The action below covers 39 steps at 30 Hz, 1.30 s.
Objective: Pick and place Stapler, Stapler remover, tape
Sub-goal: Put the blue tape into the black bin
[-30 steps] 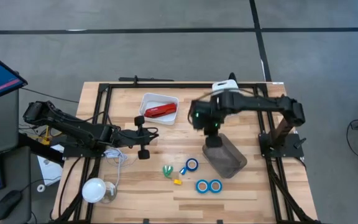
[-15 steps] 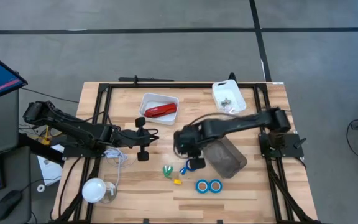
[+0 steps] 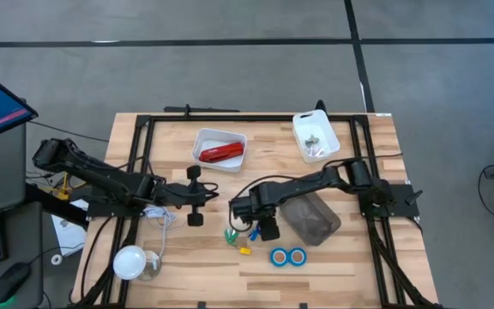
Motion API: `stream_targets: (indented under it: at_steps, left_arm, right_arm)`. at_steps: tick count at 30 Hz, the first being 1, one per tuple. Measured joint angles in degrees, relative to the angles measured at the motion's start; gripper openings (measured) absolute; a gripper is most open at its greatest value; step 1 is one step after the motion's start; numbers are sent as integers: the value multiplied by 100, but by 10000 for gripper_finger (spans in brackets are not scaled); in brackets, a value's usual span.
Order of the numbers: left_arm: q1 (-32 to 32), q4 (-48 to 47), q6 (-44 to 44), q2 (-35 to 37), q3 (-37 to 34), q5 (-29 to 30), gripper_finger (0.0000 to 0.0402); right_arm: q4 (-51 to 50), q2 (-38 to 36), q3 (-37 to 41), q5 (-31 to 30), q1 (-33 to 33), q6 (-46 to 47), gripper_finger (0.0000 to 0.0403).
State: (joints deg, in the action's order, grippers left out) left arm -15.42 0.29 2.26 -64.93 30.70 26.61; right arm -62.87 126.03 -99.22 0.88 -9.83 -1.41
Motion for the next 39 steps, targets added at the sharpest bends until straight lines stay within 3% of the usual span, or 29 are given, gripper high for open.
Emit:
stream_targets:
  at_steps: [9, 14, 28, 39]
  left_arm:
    - [-125, -26, 0, 0, 0, 5, 2]
    - [-125, -26, 0, 0, 0, 13, 2]
    - [-125, -28, -24, 0, 0, 13, 2]
    - [-125, -45, -105, 0, 0, 11, 2]
  right_arm:
    - [25, 53, -13, 147, 9, 48, 120]
    - [85, 91, 6, 646, 7, 355, 100]
    - [240, 90, 11, 673, 71, 405, 102]
    - [805, 34, 682, 831, 85, 425, 88]
